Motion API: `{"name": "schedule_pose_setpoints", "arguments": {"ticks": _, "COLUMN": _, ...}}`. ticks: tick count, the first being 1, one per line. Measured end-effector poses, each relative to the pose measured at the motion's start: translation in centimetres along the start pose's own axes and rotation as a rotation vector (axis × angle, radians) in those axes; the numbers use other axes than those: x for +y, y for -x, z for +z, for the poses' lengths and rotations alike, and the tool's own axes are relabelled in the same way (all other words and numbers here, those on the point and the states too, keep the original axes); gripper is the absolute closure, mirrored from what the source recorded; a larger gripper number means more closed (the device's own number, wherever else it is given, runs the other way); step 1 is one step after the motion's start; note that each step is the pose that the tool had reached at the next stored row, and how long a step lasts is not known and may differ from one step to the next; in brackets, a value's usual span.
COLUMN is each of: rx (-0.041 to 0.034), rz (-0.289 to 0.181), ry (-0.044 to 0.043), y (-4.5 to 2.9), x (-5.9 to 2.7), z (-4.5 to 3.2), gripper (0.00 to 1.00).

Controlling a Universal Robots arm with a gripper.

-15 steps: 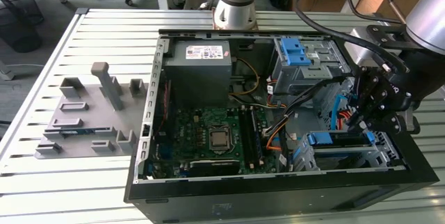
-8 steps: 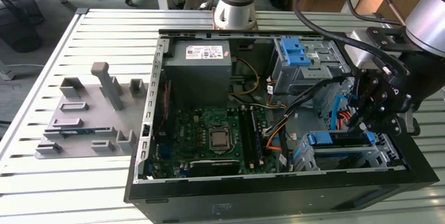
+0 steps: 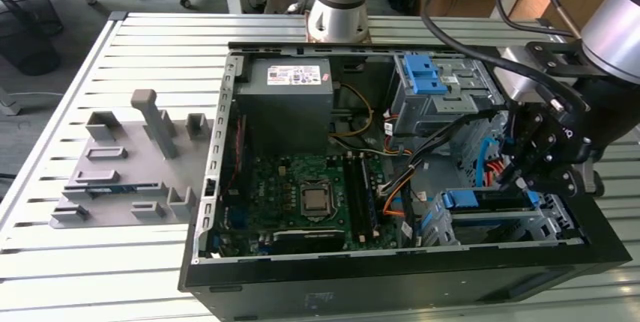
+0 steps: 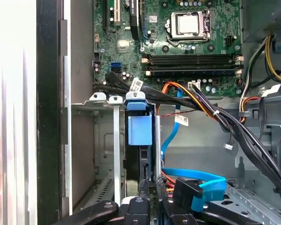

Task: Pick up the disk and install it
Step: 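Insert the first disk wire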

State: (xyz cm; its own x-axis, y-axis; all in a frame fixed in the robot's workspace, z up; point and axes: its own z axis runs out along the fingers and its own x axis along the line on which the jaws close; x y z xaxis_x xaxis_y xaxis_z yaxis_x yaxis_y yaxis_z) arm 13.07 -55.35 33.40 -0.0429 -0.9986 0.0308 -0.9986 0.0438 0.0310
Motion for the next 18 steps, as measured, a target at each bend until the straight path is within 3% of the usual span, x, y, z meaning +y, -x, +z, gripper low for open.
{"name": "schedule_pose_setpoints", "arguments": {"ticks": 18, "rx": 0.0003, "rz": 0.000, "ry": 0.0013, "y": -0.11, "x": -0.07, "z": 0.23, "gripper": 0.83}}
